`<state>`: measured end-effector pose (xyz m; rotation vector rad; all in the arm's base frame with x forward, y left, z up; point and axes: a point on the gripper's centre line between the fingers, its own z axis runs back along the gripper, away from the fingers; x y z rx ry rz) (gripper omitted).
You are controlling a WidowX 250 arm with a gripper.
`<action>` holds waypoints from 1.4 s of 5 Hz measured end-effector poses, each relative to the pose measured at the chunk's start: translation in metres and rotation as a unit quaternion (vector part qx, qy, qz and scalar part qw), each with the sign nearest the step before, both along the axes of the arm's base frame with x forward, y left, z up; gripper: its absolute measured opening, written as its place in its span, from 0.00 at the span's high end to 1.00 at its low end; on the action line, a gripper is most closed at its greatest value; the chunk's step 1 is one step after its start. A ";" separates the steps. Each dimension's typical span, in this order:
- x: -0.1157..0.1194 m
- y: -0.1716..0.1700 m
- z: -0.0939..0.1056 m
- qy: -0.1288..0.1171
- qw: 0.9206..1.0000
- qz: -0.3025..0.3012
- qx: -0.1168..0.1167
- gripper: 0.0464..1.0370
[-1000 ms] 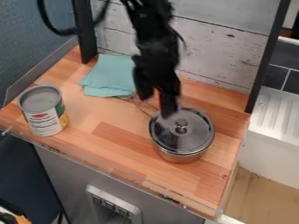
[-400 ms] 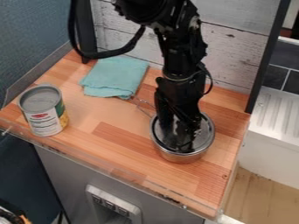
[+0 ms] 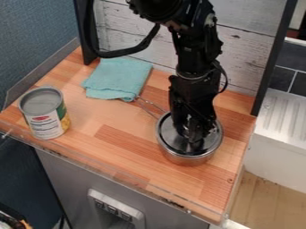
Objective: Put the lid of the pot on the blue cloth
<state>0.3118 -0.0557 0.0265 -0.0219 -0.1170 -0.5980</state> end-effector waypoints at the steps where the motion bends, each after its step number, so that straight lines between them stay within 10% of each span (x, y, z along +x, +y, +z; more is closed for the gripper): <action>1: -0.001 -0.001 -0.001 0.000 1.000 0.002 0.000 0.64; 4: 0.007 -0.014 -0.001 -0.102 0.988 0.076 -0.089 0.76; 7: 0.038 0.020 0.024 -0.081 0.969 0.206 -0.106 0.76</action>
